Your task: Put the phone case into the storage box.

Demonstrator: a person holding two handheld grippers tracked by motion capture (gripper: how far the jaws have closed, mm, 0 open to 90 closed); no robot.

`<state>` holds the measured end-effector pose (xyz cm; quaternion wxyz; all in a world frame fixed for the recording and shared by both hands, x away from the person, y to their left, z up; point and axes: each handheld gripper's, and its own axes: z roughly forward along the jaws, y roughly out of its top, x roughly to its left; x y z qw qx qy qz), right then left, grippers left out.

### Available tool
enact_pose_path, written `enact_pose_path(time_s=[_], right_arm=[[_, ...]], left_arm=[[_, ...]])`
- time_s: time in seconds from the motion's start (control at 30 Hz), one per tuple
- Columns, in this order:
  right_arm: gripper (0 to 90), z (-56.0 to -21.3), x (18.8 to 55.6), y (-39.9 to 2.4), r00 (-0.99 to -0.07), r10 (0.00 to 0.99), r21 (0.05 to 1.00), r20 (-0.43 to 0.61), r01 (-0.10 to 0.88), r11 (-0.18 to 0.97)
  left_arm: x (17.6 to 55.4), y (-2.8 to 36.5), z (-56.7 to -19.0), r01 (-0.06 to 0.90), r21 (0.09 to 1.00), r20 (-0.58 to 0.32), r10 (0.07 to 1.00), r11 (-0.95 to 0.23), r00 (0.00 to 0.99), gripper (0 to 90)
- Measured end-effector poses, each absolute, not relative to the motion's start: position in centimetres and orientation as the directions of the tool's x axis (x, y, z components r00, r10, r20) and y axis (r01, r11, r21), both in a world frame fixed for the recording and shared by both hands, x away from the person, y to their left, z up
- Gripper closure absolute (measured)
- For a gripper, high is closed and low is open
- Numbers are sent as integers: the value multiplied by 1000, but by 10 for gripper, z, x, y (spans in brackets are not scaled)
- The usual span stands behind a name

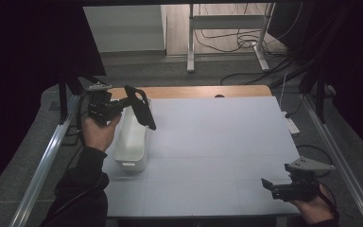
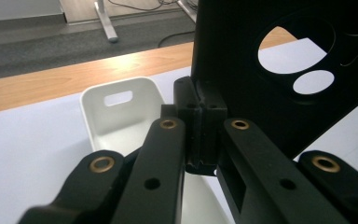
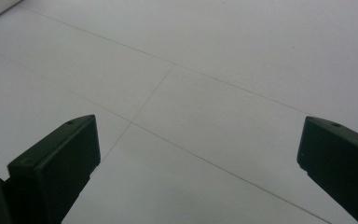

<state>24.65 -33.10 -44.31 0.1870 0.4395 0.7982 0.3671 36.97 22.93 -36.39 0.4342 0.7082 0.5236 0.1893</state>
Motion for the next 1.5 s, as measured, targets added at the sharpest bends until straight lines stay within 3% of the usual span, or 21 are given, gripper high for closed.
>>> enact_pose_path(time_s=[1.5], right_arm=[[0,-443,246,-331,-555,832,744,22,564,357]], left_arm=[[419,258,-403,607,794,-179,968,36,177,893]])
